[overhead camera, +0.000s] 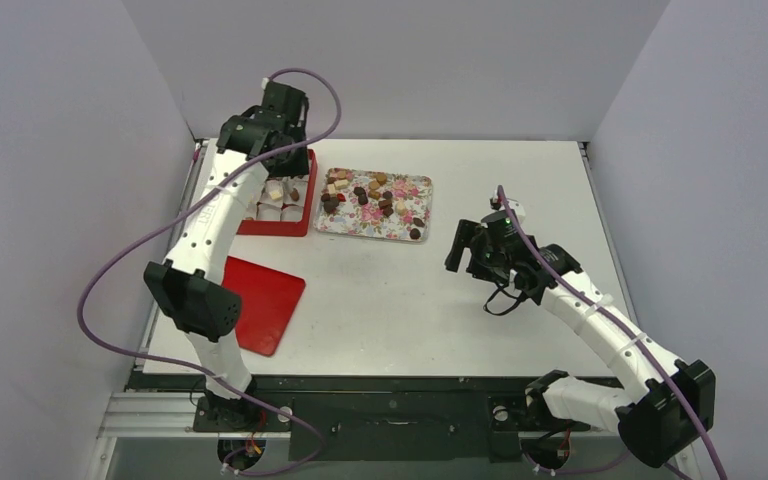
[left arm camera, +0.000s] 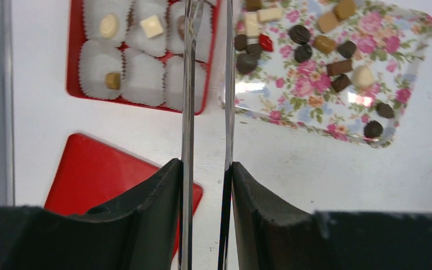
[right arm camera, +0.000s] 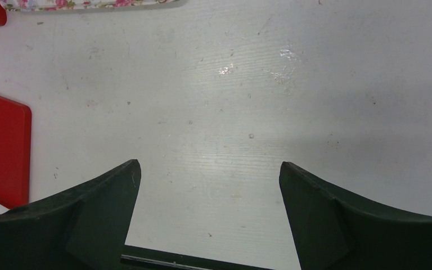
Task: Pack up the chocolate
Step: Place the fake chocolate in the packing box, then pick up the fake chocolate from the plate.
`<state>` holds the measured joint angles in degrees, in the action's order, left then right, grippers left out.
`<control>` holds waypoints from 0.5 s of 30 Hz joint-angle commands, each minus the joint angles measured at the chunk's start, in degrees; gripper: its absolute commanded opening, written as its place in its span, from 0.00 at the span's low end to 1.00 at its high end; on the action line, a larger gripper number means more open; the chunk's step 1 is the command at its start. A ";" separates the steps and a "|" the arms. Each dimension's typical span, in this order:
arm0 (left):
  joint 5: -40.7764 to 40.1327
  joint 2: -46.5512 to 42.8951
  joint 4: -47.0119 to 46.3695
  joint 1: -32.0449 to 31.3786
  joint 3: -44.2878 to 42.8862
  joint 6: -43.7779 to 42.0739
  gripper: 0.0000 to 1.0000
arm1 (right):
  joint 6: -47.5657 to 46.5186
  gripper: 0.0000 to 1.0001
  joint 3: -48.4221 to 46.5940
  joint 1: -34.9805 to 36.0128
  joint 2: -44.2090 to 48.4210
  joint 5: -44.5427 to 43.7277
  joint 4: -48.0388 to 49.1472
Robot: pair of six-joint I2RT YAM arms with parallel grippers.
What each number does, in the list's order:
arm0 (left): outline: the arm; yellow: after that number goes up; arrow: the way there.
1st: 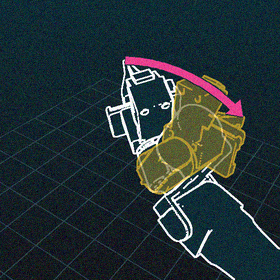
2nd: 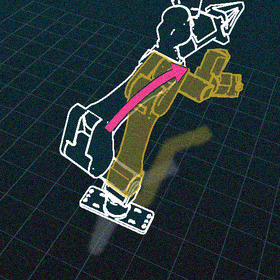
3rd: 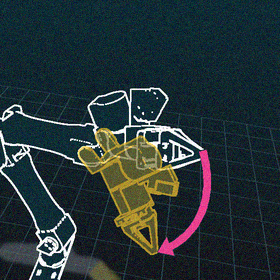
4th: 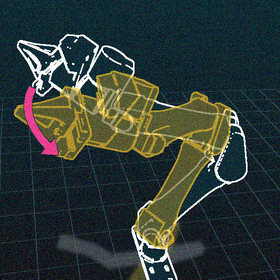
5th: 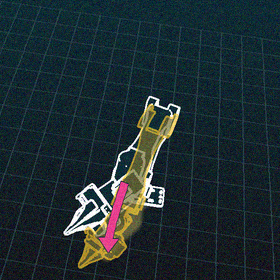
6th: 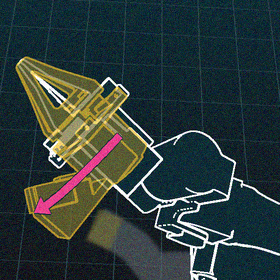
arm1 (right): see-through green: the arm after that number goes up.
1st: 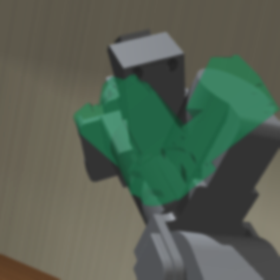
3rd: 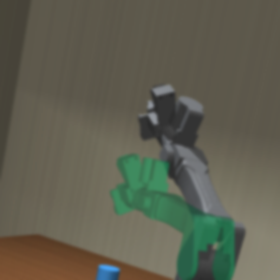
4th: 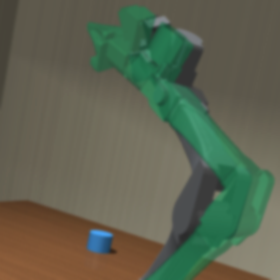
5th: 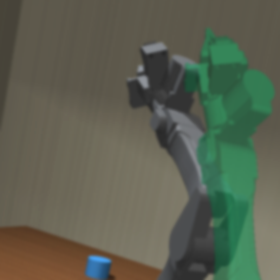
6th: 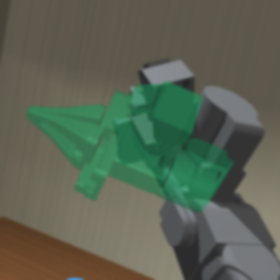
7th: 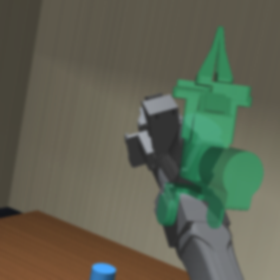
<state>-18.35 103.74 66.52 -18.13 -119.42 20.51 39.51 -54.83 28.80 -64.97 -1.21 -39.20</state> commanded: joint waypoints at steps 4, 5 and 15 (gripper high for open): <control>1.00 6.50 1.05 -12.02 -5.88 2.42 0.33 | 0.81 0.89 -0.64 -0.91 4.13 -4.82 0.12; 1.10 7.71 0.84 -12.94 -6.35 2.73 0.33 | 1.11 0.89 -0.35 -1.02 4.61 -5.08 0.06; 5.55 12.09 -2.12 -22.80 -5.72 5.03 0.34 | 2.20 0.89 1.74 -1.79 8.01 -6.52 -0.80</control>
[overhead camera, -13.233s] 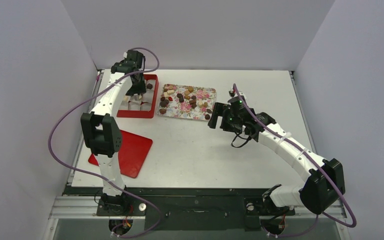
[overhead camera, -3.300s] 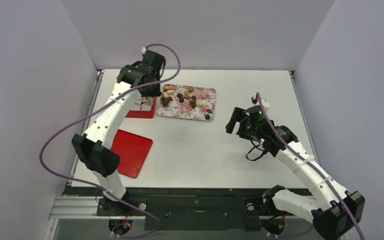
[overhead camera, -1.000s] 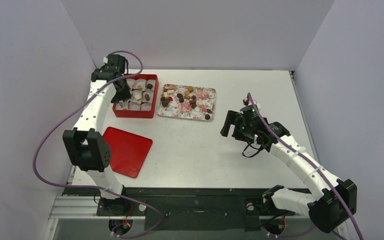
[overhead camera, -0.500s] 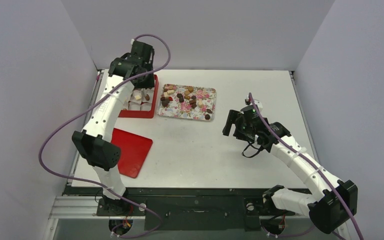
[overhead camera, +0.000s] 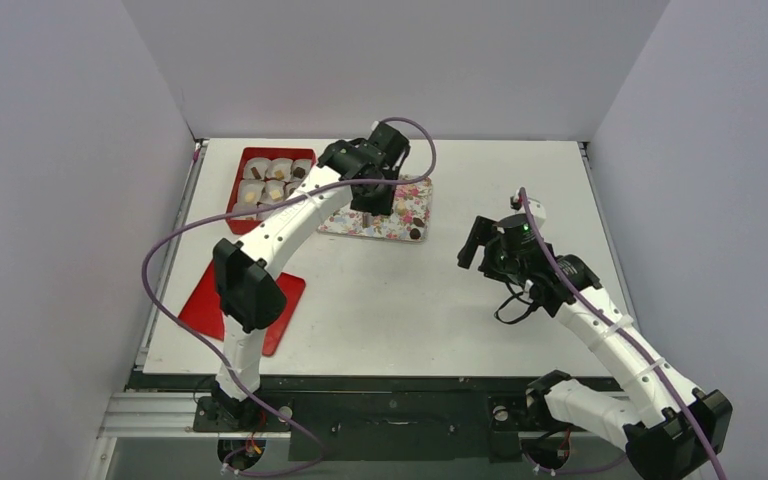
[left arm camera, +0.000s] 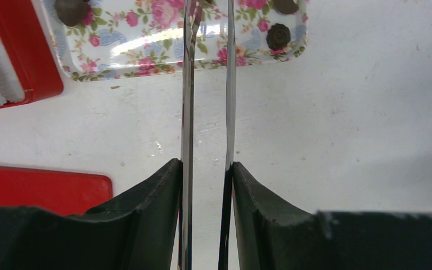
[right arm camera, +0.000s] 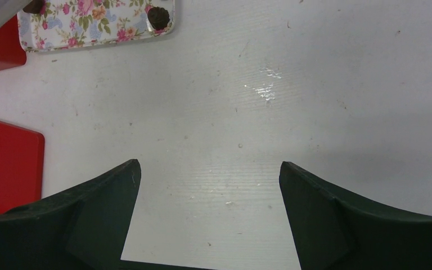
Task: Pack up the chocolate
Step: Pick up the fake chocolate from the plate.
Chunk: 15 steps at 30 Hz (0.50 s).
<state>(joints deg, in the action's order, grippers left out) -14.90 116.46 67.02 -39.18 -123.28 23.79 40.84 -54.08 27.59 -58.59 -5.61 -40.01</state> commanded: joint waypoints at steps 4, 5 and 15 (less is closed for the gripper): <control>3.04 -0.29 -4.10 -4.23 0.16 2.55 0.36 | 1.36 0.89 1.63 -0.68 2.53 -2.48 -0.15; 3.08 -0.15 -4.47 -4.58 0.64 2.68 0.36 | 1.46 0.89 1.77 -0.63 2.74 -2.41 -0.15; 3.91 4.28 -5.58 -6.28 -0.04 2.67 0.37 | 1.94 0.89 2.11 -0.59 3.65 -2.73 -0.64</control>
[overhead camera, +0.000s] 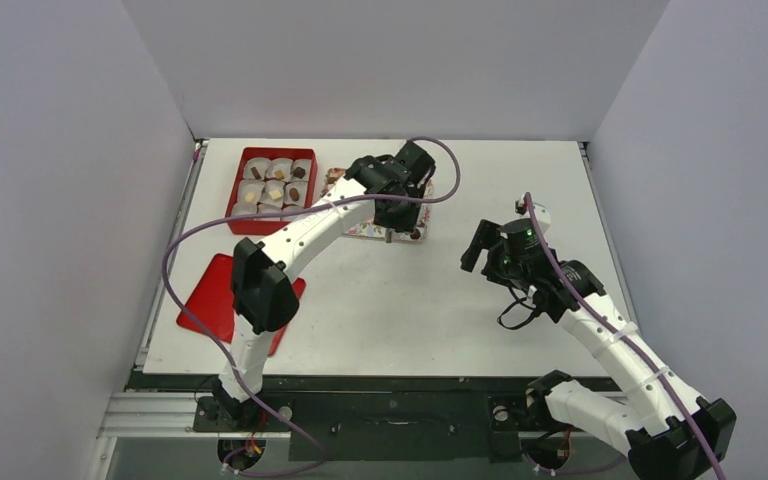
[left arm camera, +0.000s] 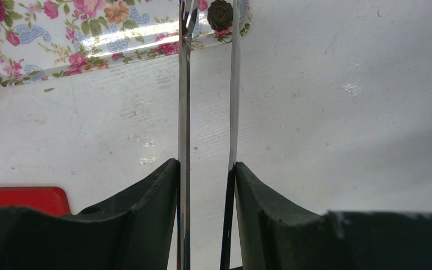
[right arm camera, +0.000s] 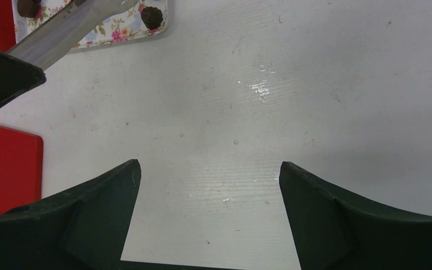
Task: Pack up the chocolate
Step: Pick up the fake chocolate from the plate.
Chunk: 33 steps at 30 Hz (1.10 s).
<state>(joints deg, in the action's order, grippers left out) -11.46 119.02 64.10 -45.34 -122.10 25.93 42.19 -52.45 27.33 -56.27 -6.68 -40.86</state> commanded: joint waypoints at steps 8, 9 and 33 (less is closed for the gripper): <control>0.77 4.11 -2.81 -0.31 -2.24 0.19 0.37 | 0.70 0.89 0.73 -0.36 1.93 -1.96 -0.04; 0.88 4.29 -2.76 -0.29 -2.52 0.15 0.37 | 0.70 0.89 0.76 -0.38 1.99 -2.05 -0.03; -1.15 9.01 0.14 -0.51 -7.47 -1.02 0.36 | 0.30 0.89 0.97 -0.41 1.76 -2.29 -0.06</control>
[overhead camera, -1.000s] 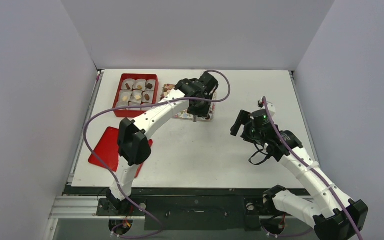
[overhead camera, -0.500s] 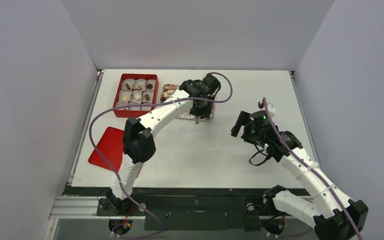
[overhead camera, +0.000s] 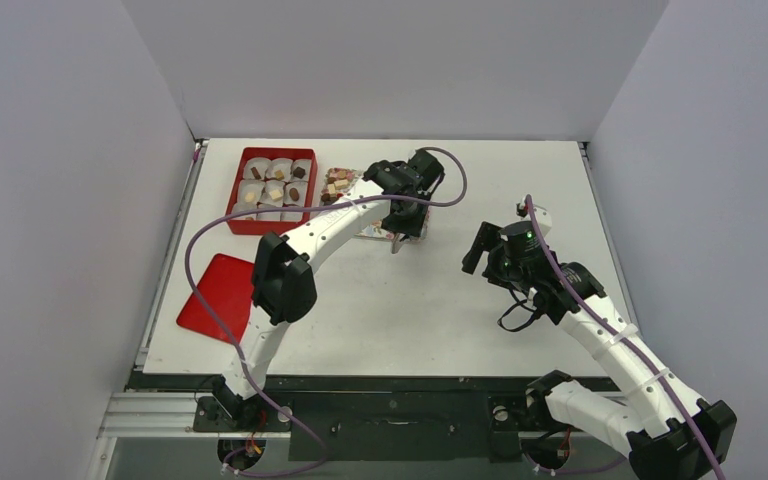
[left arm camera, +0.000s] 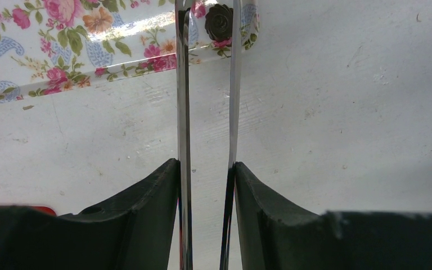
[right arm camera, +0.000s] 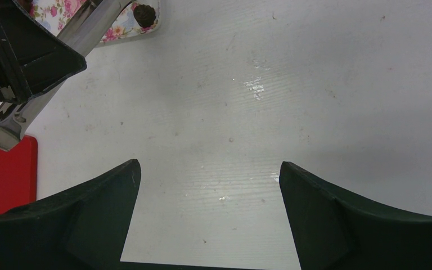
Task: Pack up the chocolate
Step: Pick up the fake chocolate from the plate.
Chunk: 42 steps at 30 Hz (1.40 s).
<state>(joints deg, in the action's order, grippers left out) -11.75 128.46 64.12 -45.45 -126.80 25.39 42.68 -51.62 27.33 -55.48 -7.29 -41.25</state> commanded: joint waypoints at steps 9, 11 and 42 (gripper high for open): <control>-1.52 -1.78 0.22 -0.78 -1.78 -0.86 0.31 | -0.14 0.89 0.07 -0.53 0.45 -1.67 0.63; -1.63 -1.81 0.30 -0.80 -1.70 -0.99 0.31 | -0.10 0.89 0.12 -0.47 0.43 -1.75 0.62; -5.01 -5.95 0.87 0.30 -2.94 -1.55 0.30 | 0.08 0.89 -0.10 -0.43 0.24 -1.83 0.78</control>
<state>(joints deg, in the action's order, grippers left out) -15.70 127.81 65.01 -45.80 -126.80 24.73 42.68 -51.51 27.31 -55.48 -7.33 -41.25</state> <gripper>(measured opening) 0.304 0.887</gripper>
